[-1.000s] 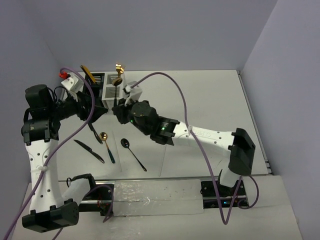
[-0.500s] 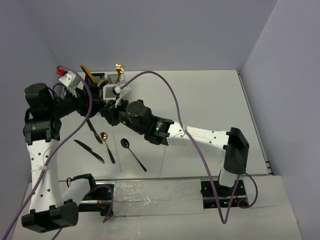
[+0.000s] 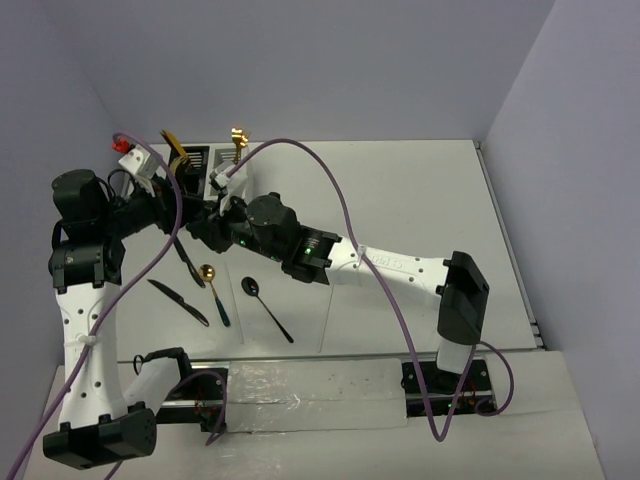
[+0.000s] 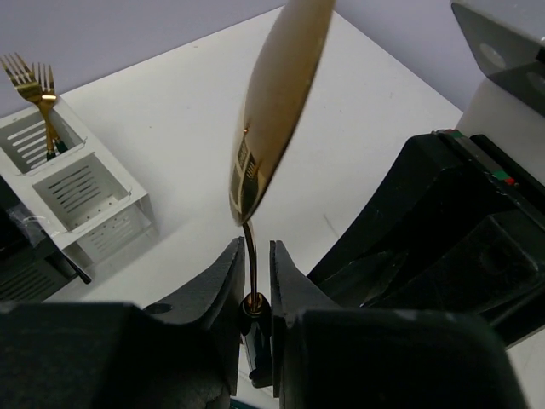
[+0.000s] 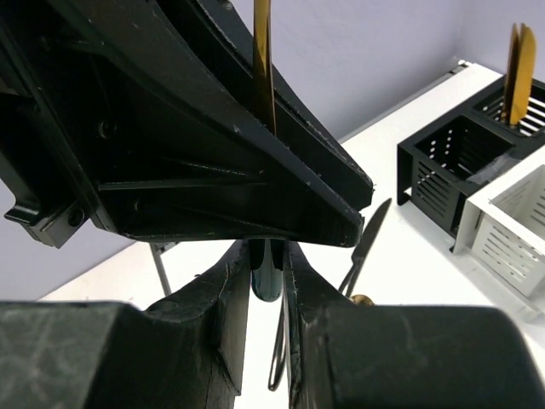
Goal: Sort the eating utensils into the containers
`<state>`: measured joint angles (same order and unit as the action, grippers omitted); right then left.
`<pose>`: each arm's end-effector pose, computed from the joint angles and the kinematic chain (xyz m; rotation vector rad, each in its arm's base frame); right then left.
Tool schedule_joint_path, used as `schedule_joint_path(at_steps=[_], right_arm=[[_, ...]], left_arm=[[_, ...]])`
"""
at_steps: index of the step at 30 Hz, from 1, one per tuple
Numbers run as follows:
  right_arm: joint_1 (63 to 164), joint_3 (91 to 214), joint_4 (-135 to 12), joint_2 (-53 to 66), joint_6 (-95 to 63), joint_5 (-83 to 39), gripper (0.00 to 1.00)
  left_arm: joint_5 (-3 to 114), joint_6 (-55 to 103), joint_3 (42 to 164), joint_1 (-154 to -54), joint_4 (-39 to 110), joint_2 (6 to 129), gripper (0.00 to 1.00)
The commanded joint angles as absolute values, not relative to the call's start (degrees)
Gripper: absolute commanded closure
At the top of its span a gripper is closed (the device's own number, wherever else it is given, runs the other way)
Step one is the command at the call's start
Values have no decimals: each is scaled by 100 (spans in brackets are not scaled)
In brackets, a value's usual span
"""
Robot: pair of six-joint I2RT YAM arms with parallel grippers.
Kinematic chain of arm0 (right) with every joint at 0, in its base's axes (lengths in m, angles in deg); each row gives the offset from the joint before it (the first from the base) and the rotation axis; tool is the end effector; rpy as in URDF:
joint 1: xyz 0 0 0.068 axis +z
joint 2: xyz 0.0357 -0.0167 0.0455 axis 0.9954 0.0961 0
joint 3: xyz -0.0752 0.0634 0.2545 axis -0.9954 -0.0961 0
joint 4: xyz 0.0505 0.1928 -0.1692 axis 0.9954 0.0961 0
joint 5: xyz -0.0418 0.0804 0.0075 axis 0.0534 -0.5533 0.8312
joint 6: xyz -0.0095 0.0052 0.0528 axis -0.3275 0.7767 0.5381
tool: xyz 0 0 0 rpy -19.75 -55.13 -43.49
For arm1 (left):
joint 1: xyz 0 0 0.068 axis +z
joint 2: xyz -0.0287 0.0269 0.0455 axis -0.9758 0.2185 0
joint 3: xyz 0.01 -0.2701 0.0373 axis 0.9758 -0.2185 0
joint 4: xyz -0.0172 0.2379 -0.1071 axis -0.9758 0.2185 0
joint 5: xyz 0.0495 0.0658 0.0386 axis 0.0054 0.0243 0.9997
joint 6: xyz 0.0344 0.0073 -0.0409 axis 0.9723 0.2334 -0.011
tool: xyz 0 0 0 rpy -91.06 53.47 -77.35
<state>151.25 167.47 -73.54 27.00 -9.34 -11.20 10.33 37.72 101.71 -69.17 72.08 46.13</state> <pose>0.1732 0.3984 0.3841 -0.7034 1.5111 1.0404 0.1760 -0.0036 0.4263 0.5394 1.7331 -0.7405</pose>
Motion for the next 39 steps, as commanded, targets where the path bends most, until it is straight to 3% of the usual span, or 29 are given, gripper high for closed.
schedule_joint_path(at_steps=[1, 3, 4, 5, 6, 7, 8, 13, 23, 33, 39], right_arm=[[15129, 17024, -7489, 2661, -847, -1509, 100], [15041, 17033, -7436, 2678, -786, -1465, 95], [14997, 17024, -7436, 2705, -733, -1465, 83], [14936, 16998, -7471, 2713, -620, -1482, 51], [14883, 16902, -7506, 2687, -549, -1569, 37], [14743, 16840, -7541, 2652, -452, -1614, 13], [14672, 16761, -7585, 2609, -269, -1649, 0], [14452, 15857, -7647, 1941, -240, -1466, 0], [14460, 13361, -8411, 526, -206, -894, 0], [14469, 12744, -8183, 24, -214, -568, 0], [14469, 12770, -7946, -46, -328, -551, 0]], left_arm=[[1666, 3780, 10170, -6876, 6692, 4514, 100], [1929, 3736, 10135, -6885, 6604, 4505, 100], [2018, 3701, 10091, -6885, 6482, 4514, 100], [2115, 3674, 10056, -6885, 6393, 4531, 100], [2368, 3648, 10021, -6876, 6279, 4583, 100], [2518, 3604, 9942, -6885, 6148, 4619, 100], [2685, 3595, 9906, -6876, 5868, 4663, 100], [3608, 3674, 9871, -6771, 4935, 5330, 100], [4127, 2567, 9484, -6551, 1534, 7472, 100], [4172, 2636, 9801, -6578, 276, 9074, 100], [4102, 2549, 9309, -6569, -577, 9365, 100]])
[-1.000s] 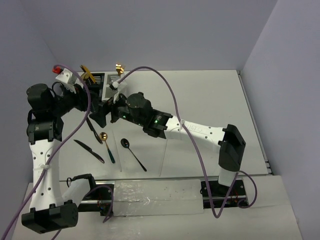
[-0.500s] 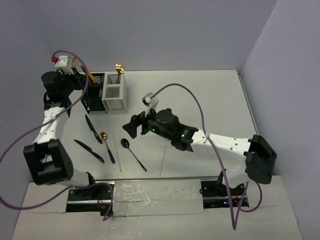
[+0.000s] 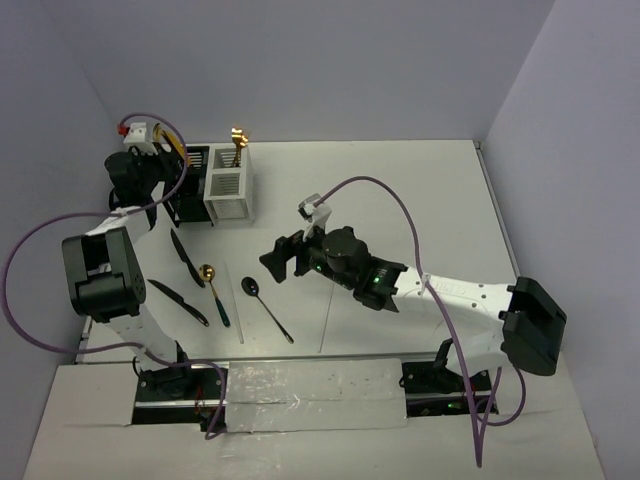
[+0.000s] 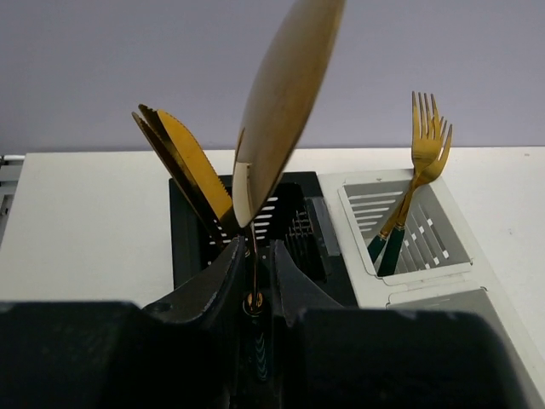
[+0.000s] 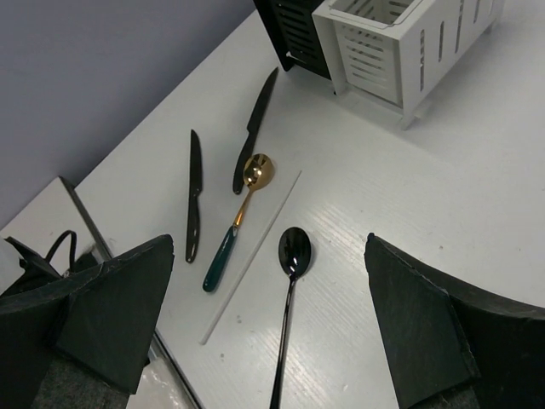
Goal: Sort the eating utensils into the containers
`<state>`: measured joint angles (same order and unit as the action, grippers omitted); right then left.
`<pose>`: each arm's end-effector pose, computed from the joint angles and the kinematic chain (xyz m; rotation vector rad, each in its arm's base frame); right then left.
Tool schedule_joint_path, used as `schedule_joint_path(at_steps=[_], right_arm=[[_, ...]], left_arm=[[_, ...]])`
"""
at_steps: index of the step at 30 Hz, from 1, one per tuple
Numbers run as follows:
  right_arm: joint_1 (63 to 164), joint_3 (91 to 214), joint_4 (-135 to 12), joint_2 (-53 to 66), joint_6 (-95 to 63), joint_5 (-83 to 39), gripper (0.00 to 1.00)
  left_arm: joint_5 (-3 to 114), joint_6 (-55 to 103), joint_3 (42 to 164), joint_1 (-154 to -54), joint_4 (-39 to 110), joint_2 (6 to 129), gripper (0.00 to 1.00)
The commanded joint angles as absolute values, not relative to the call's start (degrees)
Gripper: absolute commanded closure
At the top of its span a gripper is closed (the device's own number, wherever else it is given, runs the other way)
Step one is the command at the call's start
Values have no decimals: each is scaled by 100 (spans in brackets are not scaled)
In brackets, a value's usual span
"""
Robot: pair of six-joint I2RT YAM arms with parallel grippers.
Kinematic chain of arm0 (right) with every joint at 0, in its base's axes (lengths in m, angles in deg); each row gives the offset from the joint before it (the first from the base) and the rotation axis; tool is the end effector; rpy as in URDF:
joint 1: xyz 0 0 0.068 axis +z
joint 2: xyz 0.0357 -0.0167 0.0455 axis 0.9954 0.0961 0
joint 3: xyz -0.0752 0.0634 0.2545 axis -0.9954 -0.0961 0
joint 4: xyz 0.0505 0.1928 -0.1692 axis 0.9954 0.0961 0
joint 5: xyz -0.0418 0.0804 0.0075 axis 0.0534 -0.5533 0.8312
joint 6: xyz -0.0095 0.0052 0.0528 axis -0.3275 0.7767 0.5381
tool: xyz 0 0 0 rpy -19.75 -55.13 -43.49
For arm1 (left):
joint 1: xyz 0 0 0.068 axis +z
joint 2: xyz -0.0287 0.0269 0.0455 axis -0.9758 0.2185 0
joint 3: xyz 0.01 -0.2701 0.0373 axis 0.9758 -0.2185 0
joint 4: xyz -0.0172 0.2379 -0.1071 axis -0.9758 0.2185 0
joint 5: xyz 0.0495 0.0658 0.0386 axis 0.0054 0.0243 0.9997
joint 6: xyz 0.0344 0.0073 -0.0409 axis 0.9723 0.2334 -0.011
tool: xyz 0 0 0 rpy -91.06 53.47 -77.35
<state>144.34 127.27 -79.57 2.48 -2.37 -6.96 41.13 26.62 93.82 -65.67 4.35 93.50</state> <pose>0.1618 0.2694 0.2958 -0.5174 1.7480 0.9023 0.4028 0.0694 0.2561 0.0056 1.6667 -0.2895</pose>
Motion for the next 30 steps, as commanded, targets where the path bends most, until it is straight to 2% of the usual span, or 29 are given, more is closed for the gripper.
schedule_joint_path(at_steps=[1, 17, 20, 22, 23, 24, 30], right_arm=[[14469, 12779, -7911, -55, -355, -525, 0], [14469, 12902, -7261, -231, -223, 73, 0], [14469, 12885, -7093, -318, -144, 328, 0], [14460, 12780, -7093, -423, -66, 503, 0], [14469, 12744, -7102, -459, -21, 565, 0], [14469, 12709, -7093, -485, 23, 635, 0], [14460, 12700, -6032, -652, 443, 1724, 0]], left_arm=[[4102, 2540, 9256, -6560, -621, 9391, 100], [4313, 2356, 8614, -6507, -1333, 9840, 74], [4278, 2268, 8535, -6463, -1438, 9831, 66], [4269, 2285, 8447, -6472, -1456, 9744, 58], [4269, 2294, 8456, -6472, -1360, 9708, 51], [4304, 2303, 8482, -6463, -1264, 9656, 49], [4743, 2110, 8685, -6428, -411, 9059, 44]])
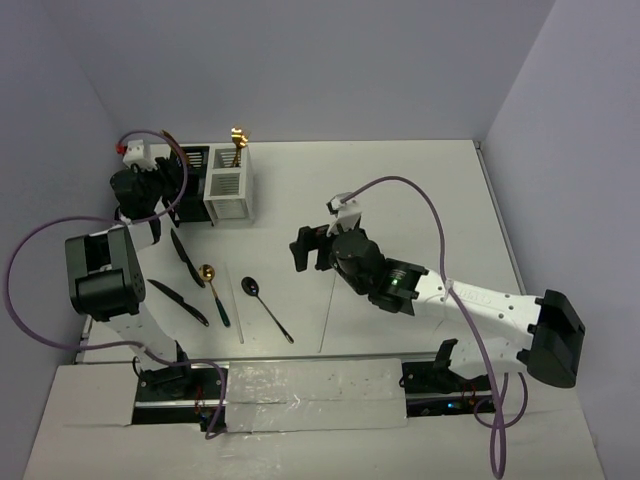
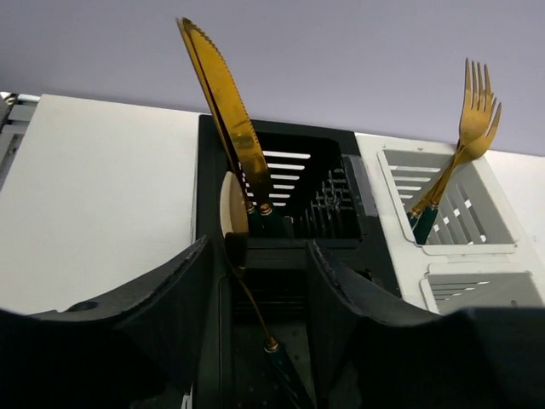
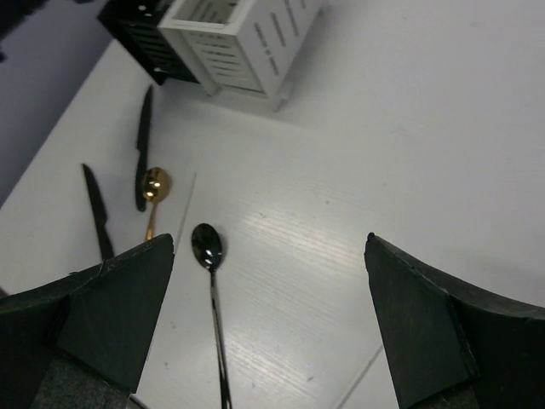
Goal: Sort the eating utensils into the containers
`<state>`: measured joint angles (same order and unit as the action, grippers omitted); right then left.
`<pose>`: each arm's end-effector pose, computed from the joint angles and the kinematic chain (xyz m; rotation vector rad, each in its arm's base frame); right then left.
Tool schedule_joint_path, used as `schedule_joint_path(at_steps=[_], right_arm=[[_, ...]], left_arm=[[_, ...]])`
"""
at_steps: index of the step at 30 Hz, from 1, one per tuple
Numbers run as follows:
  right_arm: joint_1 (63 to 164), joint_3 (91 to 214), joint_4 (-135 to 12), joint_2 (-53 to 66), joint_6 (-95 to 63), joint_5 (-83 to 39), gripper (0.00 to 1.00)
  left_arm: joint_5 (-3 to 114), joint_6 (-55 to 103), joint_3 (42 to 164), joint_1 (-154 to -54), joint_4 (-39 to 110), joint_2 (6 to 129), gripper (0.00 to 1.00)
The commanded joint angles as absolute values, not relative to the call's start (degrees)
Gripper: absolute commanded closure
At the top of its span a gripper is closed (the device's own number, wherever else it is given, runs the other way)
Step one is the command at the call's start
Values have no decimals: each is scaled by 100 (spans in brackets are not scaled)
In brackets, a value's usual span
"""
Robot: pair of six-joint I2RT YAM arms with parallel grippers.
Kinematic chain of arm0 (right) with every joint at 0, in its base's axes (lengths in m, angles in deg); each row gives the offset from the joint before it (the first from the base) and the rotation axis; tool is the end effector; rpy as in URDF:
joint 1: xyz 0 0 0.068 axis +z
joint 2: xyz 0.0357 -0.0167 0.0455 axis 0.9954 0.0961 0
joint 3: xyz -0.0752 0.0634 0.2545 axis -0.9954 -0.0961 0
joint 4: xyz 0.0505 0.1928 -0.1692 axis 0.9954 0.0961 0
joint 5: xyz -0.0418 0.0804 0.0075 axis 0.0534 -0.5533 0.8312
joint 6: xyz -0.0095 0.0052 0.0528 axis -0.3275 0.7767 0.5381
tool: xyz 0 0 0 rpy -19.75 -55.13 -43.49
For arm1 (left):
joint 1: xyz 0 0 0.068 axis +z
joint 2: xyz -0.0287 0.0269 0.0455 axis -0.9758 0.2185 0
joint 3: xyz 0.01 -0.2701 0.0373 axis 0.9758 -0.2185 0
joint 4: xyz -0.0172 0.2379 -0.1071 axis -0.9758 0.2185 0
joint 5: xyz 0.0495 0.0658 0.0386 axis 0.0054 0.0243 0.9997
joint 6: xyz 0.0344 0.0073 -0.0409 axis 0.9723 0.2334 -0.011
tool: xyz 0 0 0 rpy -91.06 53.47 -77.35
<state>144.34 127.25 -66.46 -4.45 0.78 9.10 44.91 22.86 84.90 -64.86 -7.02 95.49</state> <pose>0.1547 0.2381 0.3060 -0.2956 1.8449 0.6432 0.3874 0.0741 0.2134 -0.1087 1.6568 -0.2723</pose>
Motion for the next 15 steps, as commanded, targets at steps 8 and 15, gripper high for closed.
schedule_joint_path(at_steps=[8, 15], right_arm=[[14417, 12436, -4888, -1039, 1787, 2104, 2], [14346, 12874, -2737, -331, 3011, 1771, 33]], left_arm=[[4946, 2127, 8982, -6419, 826, 7574, 36], [3910, 3784, 9397, -6419, 3560, 6169, 34]])
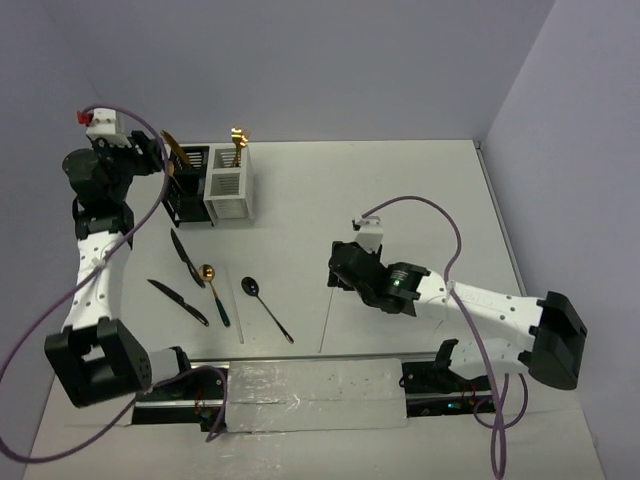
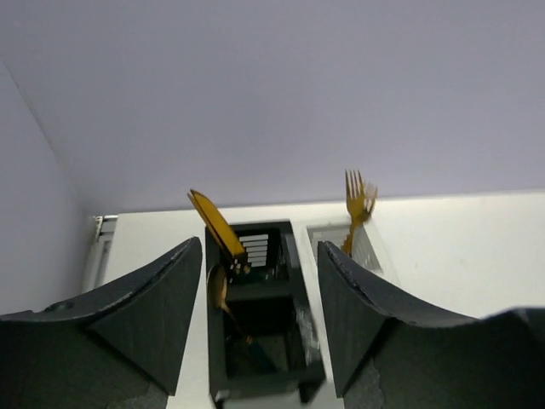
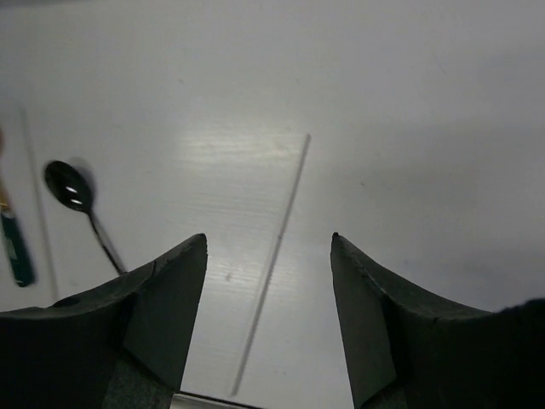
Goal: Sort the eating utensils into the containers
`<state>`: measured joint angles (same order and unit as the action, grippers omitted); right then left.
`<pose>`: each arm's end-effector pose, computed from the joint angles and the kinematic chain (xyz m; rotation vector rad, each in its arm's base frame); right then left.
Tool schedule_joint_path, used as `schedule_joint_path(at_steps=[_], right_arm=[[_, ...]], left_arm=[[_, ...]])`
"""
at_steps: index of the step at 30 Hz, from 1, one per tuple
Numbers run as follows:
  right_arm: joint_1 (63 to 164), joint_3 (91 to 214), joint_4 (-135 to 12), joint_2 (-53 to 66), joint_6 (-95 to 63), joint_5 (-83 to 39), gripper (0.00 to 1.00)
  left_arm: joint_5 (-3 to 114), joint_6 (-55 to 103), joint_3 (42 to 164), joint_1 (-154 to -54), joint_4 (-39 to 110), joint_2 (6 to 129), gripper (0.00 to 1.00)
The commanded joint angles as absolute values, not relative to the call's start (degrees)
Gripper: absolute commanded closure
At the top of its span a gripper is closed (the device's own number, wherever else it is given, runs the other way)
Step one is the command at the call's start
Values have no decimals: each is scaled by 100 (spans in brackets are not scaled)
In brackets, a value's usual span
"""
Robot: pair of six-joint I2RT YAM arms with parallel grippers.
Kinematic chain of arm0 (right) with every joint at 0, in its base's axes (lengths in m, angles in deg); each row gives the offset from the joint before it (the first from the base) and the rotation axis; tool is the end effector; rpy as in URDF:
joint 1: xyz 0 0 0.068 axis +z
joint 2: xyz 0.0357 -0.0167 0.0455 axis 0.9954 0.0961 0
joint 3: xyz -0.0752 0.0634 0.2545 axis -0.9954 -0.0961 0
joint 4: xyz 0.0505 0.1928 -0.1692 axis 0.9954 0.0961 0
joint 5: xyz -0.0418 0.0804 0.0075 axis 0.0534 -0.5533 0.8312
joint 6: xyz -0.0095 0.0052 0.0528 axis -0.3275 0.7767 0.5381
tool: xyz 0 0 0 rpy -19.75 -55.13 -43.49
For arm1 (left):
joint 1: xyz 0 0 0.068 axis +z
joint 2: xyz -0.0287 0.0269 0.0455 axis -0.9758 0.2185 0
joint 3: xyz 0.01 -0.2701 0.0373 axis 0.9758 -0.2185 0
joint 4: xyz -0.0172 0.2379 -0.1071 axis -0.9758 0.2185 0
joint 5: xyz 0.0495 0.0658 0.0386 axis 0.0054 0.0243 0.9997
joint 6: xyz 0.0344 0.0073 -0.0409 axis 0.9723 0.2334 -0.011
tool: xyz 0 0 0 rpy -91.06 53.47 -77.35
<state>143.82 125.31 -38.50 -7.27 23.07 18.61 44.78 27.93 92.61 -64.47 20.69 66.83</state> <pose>0.1419 0.2013 0.2634 0.0269 2.1975 0.3639 0.3059 0.0581 0.3782 0.0013 1.5129 -0.1726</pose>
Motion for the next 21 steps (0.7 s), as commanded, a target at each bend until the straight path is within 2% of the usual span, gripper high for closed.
schedule_joint_path(at_steps=[1, 5, 8, 16, 21], right_arm=[[14346, 12998, -2586, -136, 3020, 1709, 34], [14355, 14024, -1550, 1294, 2994, 1463, 36], [14399, 14246, -1573, 1841, 2880, 1103, 36], [14408, 14071, -2092, 2273, 2888, 330, 42], [14408, 13834, -2373, 2651, 2783, -111, 43]], left_arm=[[3856, 3936, 9196, -6428, 3876, 6009, 33], [3935, 4429, 8519, -6428, 4072, 5288, 30], [3935, 4701, 8184, -6428, 4317, 4875, 29], [3856, 4992, 7859, -6428, 4556, 4812, 29], [3821, 5001, 7788, -6428, 4433, 4848, 29]])
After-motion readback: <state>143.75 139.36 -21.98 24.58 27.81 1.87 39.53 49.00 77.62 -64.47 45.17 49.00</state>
